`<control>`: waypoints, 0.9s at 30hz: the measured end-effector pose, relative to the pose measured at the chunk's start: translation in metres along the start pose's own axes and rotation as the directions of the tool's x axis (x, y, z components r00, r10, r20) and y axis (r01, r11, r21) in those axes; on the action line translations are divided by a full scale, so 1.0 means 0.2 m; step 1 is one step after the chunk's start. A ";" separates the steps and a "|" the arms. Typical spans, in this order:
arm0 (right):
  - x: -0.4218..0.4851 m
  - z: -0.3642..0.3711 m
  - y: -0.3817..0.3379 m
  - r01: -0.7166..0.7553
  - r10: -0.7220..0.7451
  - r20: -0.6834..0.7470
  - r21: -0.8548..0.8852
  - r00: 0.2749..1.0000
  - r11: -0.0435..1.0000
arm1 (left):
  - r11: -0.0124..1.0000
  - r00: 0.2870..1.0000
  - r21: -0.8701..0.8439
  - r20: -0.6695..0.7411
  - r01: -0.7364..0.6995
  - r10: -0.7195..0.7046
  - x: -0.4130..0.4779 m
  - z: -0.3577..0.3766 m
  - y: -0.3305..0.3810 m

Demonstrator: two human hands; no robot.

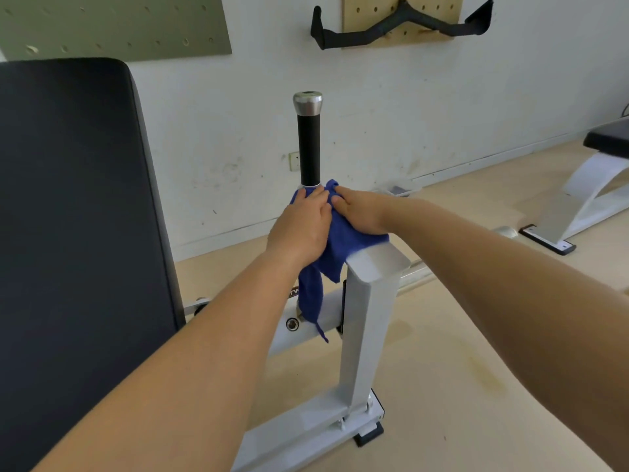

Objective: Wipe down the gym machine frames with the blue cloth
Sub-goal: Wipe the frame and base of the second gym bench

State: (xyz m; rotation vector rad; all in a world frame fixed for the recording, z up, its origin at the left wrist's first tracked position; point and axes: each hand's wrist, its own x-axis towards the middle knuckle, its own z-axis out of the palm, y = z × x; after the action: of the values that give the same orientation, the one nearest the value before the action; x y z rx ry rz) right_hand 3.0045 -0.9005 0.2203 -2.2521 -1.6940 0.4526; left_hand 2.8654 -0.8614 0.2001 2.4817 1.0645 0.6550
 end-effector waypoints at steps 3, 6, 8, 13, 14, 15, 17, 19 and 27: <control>0.00 0.01 0.00 0.009 -0.009 -0.011 0.043 1.000 0.999 | 0.998 1.000 -0.058 -0.022 0.015 -0.017 -0.01 0.01 0.01; -0.09 0.01 0.00 -0.003 0.004 -0.009 0.071 1.000 0.997 | 0.995 0.999 -0.095 -0.041 0.018 -0.022 -0.09 0.01 0.06; -0.15 0.02 0.03 -0.021 0.020 0.013 0.086 1.000 0.996 | 0.996 0.999 -0.091 -0.040 -0.008 0.004 -0.18 0.01 0.11; -0.43 0.08 0.11 -0.031 0.029 0.010 0.175 1.000 0.984 | 0.992 0.995 -0.083 -0.048 -0.090 0.086 -0.46 0.00 0.25; -0.51 0.10 0.11 -0.029 0.036 -0.031 0.205 0.999 0.978 | 0.991 0.995 -0.094 -0.036 -0.092 0.089 -0.51 0.00 0.28; -0.58 0.12 0.11 -0.026 0.048 -0.089 0.234 0.995 0.972 | 0.991 0.996 -0.094 -0.017 -0.091 0.090 -0.55 0.00 0.30; -0.72 0.16 0.10 -0.009 0.082 -0.242 0.290 0.967 0.957 | 0.993 0.994 -0.054 0.003 -0.105 0.105 -0.60 0.00 0.32; -0.82 0.19 0.08 0.032 0.125 -0.405 0.360 0.906 0.932 | 0.985 0.984 -0.038 -0.071 -0.166 0.163 -0.63 0.00 0.32; -1.03 0.34 0.08 0.069 0.277 -0.536 0.537 0.798 0.841 | 0.907 0.940 -0.390 -0.340 -0.156 0.015 -0.84 0.11 0.28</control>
State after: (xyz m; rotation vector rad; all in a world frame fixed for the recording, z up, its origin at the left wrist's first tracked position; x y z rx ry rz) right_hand 2.9359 -1.1005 0.1672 -1.8013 -0.9587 0.1641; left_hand 2.8073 -1.0254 0.1644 2.0999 0.8148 1.2219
